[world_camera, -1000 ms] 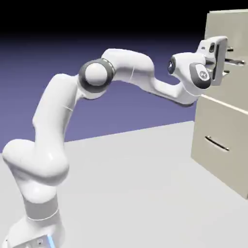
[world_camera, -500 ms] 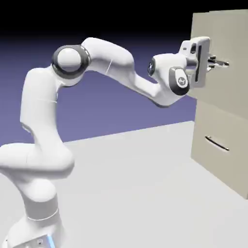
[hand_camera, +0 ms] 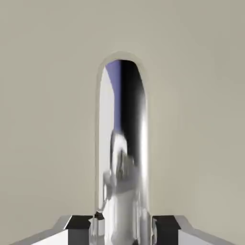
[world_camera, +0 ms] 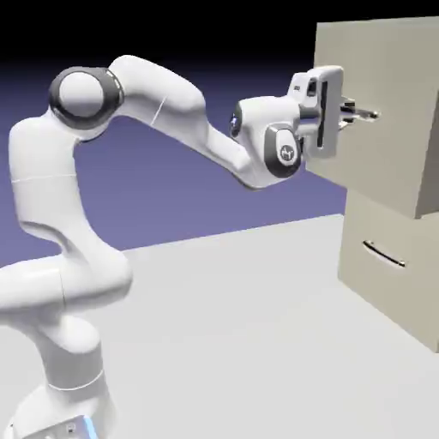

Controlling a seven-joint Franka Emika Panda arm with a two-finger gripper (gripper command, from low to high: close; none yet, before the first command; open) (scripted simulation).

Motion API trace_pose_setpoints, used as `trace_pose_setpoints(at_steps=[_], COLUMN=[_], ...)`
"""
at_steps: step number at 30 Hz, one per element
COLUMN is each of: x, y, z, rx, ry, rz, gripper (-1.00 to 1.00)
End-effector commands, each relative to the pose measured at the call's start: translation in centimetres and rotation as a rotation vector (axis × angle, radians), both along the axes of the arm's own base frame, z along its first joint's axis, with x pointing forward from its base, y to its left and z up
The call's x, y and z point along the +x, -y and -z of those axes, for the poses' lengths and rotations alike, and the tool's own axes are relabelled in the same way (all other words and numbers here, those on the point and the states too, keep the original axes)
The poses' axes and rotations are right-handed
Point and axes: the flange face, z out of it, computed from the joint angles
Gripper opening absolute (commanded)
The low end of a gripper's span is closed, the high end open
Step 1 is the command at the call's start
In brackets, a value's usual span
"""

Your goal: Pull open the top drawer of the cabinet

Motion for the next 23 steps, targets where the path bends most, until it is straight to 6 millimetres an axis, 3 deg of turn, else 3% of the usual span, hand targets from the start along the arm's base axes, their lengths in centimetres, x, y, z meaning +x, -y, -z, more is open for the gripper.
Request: trace_pose_setpoints(at_steps=[1, 10, 19, 20, 21, 23], x=[-0.5, -5.5, -13.2, -13.4, -13.4, -14.4], y=[0.0, 0.0, 0.0, 0.0, 0.0, 0.0], z=[0.0, 0.0, 0.0, 0.0, 0.0, 0.0], rx=[0.0, 0.0, 0.0, 0.0, 0.0, -0.004], ry=[0.001, 0.001, 0.001, 0.001, 0.001, 0.0], rz=[0.0, 0.0, 0.0, 0.0, 0.0, 0.001], gripper=[-1.0, -1.0, -1.0, -1.0, 1.0, 1.0])
